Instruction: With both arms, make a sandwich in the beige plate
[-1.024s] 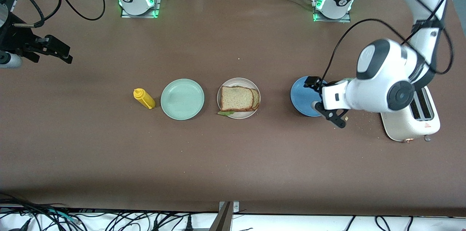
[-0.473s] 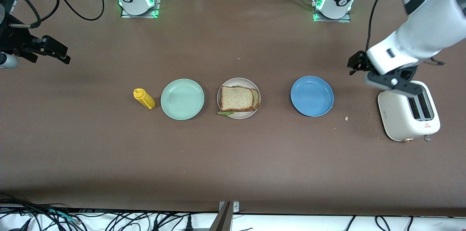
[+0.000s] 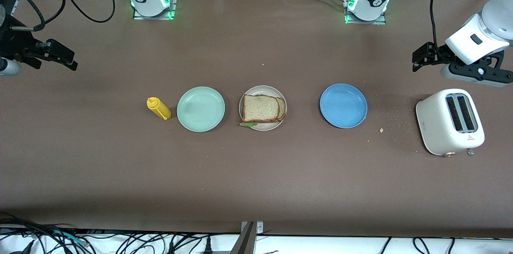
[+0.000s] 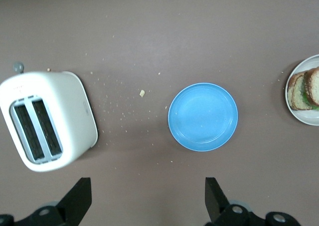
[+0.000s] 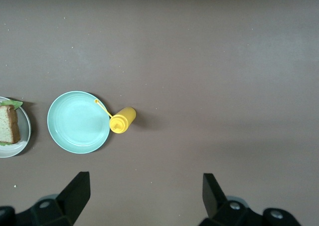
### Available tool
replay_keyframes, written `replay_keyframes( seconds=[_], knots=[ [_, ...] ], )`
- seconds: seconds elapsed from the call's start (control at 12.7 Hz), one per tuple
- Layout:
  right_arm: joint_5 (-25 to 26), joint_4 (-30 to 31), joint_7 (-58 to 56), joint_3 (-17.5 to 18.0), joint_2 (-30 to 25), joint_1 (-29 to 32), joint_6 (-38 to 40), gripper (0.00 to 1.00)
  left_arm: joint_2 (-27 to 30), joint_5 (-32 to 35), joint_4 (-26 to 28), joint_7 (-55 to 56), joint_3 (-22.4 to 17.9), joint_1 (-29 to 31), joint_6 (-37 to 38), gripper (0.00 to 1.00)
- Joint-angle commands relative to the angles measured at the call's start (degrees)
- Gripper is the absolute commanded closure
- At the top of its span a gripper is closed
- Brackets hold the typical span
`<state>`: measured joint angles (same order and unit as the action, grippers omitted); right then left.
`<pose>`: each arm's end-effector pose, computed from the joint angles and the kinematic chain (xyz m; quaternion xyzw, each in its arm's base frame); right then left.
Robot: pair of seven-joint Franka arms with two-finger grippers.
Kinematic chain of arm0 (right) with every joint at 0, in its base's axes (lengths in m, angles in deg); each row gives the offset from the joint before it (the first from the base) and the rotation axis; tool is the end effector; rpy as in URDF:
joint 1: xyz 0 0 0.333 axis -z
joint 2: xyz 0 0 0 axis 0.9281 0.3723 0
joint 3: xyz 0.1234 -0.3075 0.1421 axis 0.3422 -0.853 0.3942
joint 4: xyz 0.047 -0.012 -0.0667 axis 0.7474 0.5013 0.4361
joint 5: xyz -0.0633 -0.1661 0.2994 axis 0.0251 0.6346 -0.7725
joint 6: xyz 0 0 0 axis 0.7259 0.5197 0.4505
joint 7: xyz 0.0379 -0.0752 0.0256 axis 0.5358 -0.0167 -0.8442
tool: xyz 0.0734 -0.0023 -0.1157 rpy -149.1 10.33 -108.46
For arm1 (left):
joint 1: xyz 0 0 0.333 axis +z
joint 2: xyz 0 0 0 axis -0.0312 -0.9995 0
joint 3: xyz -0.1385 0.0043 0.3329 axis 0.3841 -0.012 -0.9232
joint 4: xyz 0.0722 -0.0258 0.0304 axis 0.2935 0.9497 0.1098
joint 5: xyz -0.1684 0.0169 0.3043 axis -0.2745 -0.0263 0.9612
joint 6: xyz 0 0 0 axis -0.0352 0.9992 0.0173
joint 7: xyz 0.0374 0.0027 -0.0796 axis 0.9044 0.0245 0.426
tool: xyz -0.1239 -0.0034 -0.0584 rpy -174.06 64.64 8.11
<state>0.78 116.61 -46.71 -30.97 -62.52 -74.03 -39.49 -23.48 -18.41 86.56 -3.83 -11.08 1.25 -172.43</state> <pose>0.5328 0.0339 0.6468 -0.9997 0.0206 -0.0069 0.0079 0.5105 -0.0503 0.6073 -0.9970 0.0720 0.0237 0.0129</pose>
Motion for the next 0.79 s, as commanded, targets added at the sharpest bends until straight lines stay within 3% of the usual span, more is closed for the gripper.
replay_keyframes(
  seconds=[0.0, 0.71],
  knots=[
    [-1.07, -1.18, -0.64, 0.01, 0.48, 0.44, 0.25, 0.0, 3.07, -0.49, 2.59, 4.23, 1.16, 0.01, -0.87, 0.0],
    [-0.81, -1.18, -0.82, 0.01, 1.09, 0.44, 0.69, 0.0, 3.07, -3.39, 2.77, 3.96, 1.34, 0.19, -0.35, 0.0]
  ],
)
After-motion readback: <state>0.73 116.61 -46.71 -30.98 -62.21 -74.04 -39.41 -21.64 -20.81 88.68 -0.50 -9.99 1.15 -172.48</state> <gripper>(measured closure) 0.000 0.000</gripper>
